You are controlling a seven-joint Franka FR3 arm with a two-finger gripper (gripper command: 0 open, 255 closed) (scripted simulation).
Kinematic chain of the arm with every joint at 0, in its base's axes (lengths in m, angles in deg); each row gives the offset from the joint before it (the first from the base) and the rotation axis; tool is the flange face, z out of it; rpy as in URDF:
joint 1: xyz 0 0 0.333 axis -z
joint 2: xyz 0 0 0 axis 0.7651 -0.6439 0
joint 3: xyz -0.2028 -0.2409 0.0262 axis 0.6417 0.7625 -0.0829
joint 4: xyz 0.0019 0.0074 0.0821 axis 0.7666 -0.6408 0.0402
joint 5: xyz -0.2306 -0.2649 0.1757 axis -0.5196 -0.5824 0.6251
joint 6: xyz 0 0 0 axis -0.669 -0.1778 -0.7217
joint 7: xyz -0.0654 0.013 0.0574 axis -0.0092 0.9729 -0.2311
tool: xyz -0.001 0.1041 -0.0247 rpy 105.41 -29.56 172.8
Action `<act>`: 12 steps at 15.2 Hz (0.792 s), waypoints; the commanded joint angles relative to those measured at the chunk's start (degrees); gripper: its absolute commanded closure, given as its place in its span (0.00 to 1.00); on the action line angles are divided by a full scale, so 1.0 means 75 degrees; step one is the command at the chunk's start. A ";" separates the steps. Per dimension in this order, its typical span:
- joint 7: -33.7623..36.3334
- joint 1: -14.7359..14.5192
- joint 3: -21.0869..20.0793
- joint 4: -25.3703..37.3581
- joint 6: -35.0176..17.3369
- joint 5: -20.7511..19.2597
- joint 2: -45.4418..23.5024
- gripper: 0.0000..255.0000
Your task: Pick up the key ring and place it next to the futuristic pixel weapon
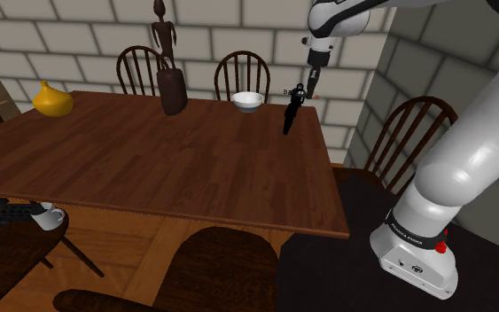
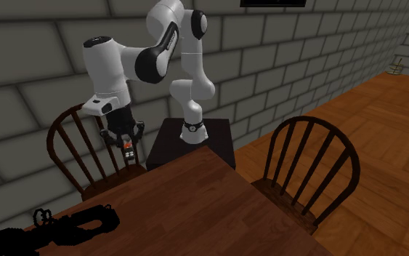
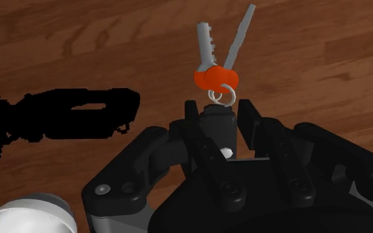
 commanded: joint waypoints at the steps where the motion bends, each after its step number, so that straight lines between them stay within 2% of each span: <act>1: -0.0382 0.0112 0.0200 0.0455 0.0040 0.0122 -0.0438 1.00; 9: -0.1722 0.0732 0.0698 0.2832 0.0596 0.0896 -0.2440 1.00; 12: -0.1755 0.0740 0.0681 0.2605 0.0309 0.0932 -0.2506 1.00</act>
